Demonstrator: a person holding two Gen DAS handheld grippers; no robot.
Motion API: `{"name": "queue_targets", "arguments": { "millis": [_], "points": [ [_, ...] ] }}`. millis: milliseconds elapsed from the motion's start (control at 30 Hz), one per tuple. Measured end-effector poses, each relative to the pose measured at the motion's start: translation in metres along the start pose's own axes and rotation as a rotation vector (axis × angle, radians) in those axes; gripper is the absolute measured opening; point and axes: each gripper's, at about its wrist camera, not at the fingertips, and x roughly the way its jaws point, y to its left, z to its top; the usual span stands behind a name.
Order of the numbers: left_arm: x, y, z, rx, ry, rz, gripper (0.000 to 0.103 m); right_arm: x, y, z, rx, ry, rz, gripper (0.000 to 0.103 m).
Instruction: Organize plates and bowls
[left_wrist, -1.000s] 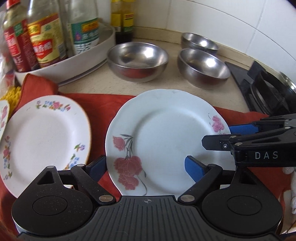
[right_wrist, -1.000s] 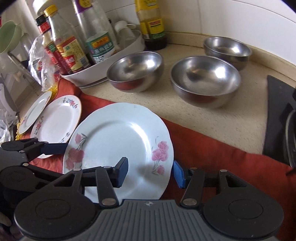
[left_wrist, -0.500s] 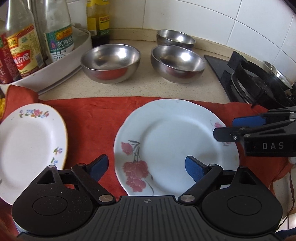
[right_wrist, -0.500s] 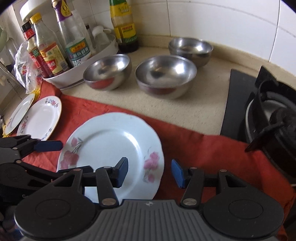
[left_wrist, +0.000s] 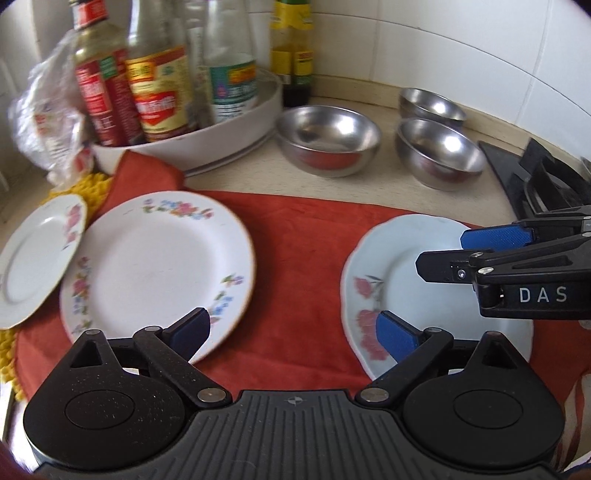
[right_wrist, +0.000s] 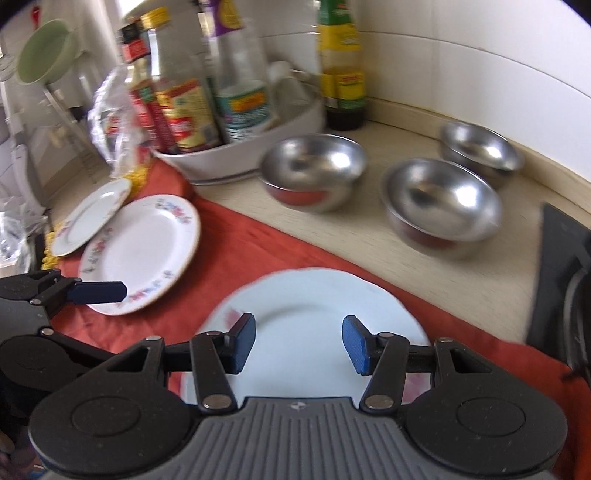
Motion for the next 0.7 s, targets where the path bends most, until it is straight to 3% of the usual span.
{"name": "queue_targets", "arguments": {
  "millis": [500,700],
  "points": [
    [-0.009,0.090,-0.010,-0.192,-0.004,0.153,0.101,0.041,0.059,0.023,-0.088,0.020,0.066,0.053],
    [0.000,0.118,-0.013,-0.254,0.022,0.165,0.101,0.068,0.075,0.034,-0.093,0.044,0.069,0.054]
  ]
}}
